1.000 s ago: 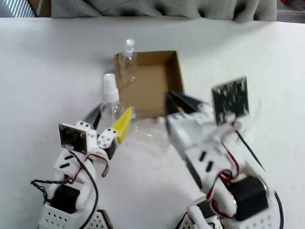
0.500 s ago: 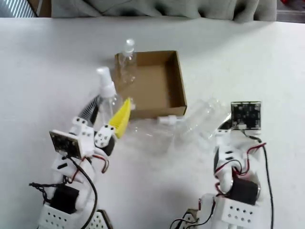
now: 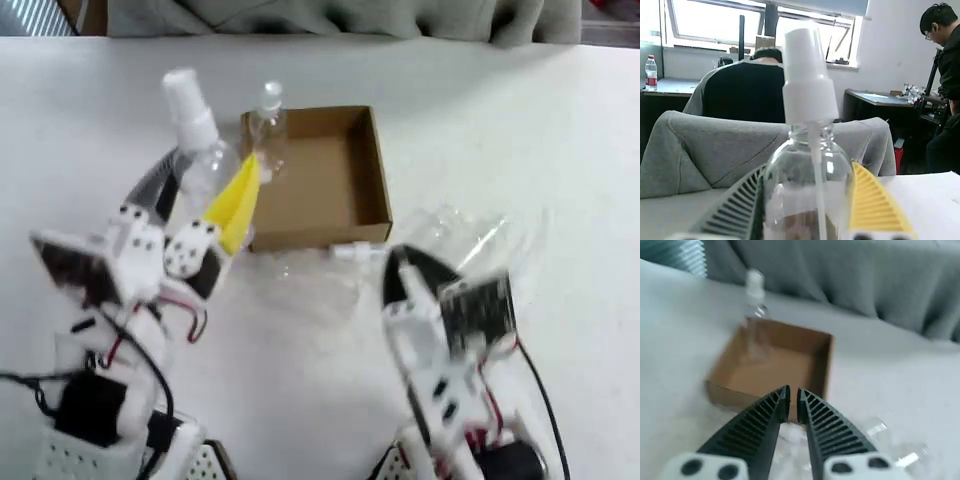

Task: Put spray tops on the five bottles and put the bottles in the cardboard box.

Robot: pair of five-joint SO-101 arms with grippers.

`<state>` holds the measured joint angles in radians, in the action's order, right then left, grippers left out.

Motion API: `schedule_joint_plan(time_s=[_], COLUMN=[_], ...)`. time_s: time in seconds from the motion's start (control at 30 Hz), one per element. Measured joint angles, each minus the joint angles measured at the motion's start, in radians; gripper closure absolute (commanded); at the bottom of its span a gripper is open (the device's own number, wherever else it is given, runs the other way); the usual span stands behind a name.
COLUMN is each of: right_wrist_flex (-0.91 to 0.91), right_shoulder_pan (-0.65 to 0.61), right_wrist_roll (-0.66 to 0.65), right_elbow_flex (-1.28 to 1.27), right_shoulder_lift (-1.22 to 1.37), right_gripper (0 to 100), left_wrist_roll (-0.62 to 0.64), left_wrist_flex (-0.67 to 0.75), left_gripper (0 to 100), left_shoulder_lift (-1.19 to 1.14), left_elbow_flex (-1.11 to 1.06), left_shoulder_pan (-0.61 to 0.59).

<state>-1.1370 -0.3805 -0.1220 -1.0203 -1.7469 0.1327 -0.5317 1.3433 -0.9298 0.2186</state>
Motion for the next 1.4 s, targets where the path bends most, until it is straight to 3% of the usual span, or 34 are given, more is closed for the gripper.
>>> schedule_joint_plan(time_s=[0.23,0.4,0.67,1.0,1.4], right_wrist_flex=[-0.052,0.092,0.37,0.471,0.617], right_shoulder_pan=[-0.362,-0.512,-0.54,-0.583,-0.545], right_wrist_roll=[0.014,0.014,0.015,0.02,0.02], right_elbow_flex=[0.087,0.037,-0.075,-0.075,-0.075], right_shoulder_lift=[-0.049,-0.049,-0.048,0.038,0.167], right_gripper=[97.8,98.1,98.1,98.1,98.2], left_wrist_roll=[0.031,0.06,0.061,0.063,0.063], left_wrist_flex=[0.0,-0.026,-0.195,-0.252,-0.354], left_gripper=[98,98,98,98,98], left_shoulder_lift=[-0.132,-0.135,-0.135,-0.123,-0.143], left_elbow_flex=[0.086,0.172,0.339,0.371,0.434], left_shoulder_pan=[0.037,0.129,0.222,0.282,0.298])
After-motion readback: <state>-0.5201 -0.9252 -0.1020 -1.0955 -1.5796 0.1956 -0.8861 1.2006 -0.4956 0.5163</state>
